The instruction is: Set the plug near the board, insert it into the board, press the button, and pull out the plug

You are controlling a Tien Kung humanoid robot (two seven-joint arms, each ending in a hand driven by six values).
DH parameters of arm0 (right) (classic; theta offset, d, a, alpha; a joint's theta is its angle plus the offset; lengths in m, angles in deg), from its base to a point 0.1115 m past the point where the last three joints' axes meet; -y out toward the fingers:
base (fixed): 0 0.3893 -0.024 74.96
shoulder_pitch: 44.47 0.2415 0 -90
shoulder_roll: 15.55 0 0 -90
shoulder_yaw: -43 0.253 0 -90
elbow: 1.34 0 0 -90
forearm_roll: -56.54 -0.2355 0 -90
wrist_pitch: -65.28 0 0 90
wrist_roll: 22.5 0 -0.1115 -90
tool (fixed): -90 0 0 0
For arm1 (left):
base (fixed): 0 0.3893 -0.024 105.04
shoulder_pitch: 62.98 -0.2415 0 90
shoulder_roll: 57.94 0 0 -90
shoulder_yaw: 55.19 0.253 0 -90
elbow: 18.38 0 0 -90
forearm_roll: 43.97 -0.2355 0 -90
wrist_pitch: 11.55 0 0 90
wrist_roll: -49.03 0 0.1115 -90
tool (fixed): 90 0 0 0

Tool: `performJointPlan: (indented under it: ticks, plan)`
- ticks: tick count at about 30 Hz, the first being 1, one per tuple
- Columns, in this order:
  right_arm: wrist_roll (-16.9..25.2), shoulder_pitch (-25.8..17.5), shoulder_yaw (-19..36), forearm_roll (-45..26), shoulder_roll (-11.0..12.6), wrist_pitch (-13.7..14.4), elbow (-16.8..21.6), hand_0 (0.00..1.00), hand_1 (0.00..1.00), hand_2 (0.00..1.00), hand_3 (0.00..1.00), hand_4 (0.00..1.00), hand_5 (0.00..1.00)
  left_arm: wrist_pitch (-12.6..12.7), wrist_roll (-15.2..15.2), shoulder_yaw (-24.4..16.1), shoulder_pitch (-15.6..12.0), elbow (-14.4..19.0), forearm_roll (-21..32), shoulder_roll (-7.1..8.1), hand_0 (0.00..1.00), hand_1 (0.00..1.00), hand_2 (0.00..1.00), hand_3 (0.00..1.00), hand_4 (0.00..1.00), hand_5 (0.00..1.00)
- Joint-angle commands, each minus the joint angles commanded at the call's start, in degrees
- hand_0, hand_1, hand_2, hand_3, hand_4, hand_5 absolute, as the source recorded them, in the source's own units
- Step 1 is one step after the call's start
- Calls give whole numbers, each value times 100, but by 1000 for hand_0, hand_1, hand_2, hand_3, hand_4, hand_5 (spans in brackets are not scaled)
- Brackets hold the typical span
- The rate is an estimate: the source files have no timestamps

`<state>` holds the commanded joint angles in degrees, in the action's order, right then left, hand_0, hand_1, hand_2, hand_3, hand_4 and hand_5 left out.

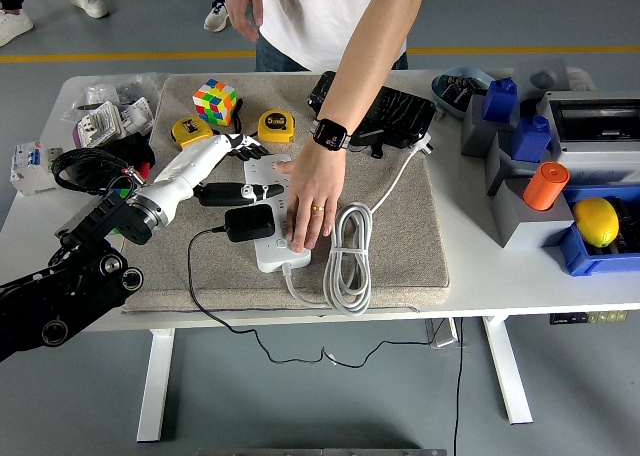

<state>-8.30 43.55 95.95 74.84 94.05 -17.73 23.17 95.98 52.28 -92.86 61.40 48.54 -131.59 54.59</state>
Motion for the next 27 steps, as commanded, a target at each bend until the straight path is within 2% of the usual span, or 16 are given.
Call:
performJointPlan:
  ticks: [9, 13, 19, 21, 22, 27]
  plan:
    - [0, -8, -6, 1, -4, -1, 1, 704, 706, 705, 591, 998, 538, 28, 87, -435, -187, -19, -68, 73, 723, 739, 730, 727, 998, 724]
    - [2, -7, 4, -1, -7, 0, -2, 703, 707, 704, 591, 998, 539, 35, 99, -500, -221, -18, -51, 91, 724, 742, 732, 729, 998, 715]
    - [-8, 14, 17, -3, -3, -12, -11, 704, 707, 704, 591, 998, 539, 177, 242, -765, -363, -66, 125, 51, 729, 749, 742, 730, 998, 711]
    - [-12, 27, 9, -6, -7, -15, -18, 704, 707, 704, 591, 998, 539, 231, 381, -926, -444, -123, 359, 21, 729, 749, 742, 730, 998, 711]
    - [-16, 32, 5, -9, -8, -18, -22, 704, 707, 705, 591, 998, 541, 273, 493, -1018, -486, -161, 511, 7, 751, 778, 784, 738, 998, 720]
    - [-44, 54, -97, -83, -1, -39, -89, 704, 707, 705, 591, 998, 541, 376, 995, -1427, -699, -368, 1192, -50, 751, 778, 784, 738, 998, 720]
